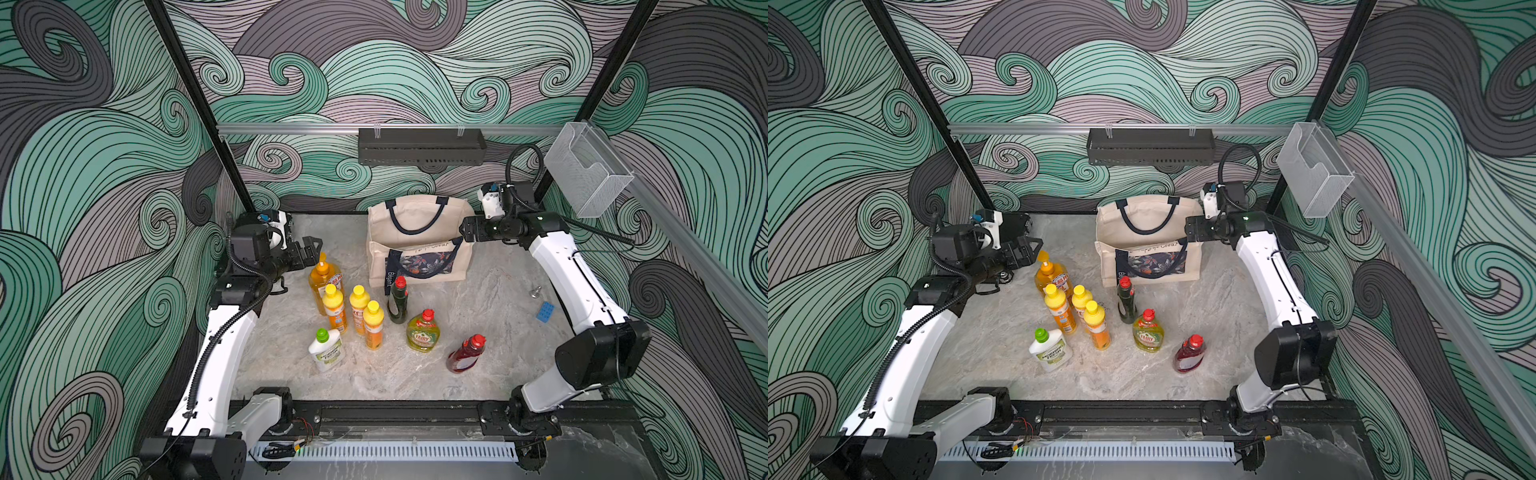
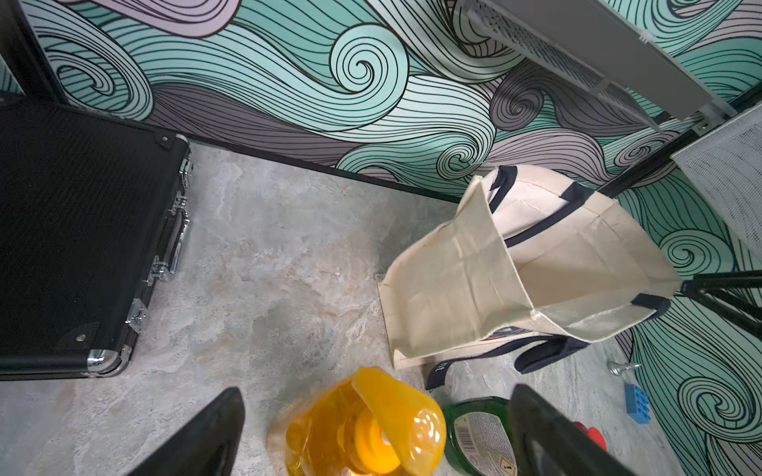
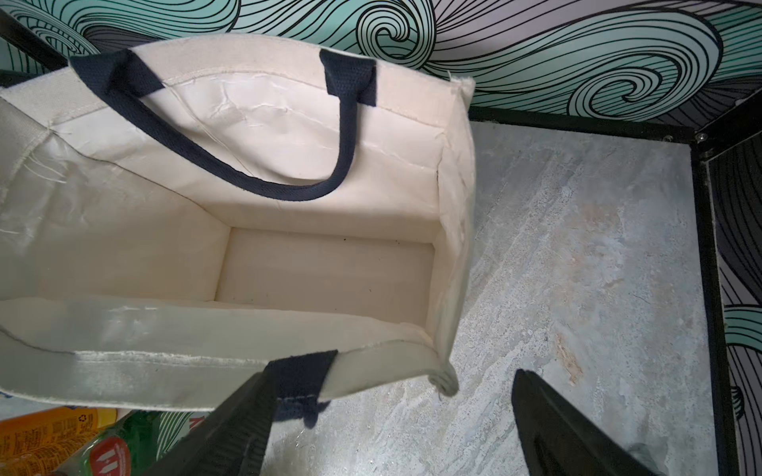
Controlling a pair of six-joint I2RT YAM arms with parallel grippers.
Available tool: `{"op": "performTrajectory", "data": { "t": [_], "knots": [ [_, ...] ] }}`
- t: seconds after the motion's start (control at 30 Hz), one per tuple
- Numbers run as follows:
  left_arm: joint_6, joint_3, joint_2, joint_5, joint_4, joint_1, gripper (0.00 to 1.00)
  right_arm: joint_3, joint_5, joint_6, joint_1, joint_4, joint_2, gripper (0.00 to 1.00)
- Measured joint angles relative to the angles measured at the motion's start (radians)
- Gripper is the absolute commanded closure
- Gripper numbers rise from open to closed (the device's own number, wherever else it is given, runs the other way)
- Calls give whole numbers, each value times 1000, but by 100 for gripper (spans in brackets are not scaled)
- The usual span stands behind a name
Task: Pack dish soap into the shopping bag
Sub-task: Move the shopping bag to the center of the board.
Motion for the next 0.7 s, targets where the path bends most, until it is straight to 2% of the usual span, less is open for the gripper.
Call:
{"op": "performTrajectory", "data": {
  "t": [0.13,0.37,0.57,0.7],
  "knots": [
    [0,-6,-2,5,1,0,1,50,16,-2,3,-13,45,14],
    [1,-6,-10,12,2,0,1,195,45,-17,2,-60,179,26],
    [2,-7,-22,13,2,0,1,235,51,-24,2,-106,241,47],
    [2,-7,-26,13,2,0,1,235,65,-31,2,-132,240,70]
  ]
}}
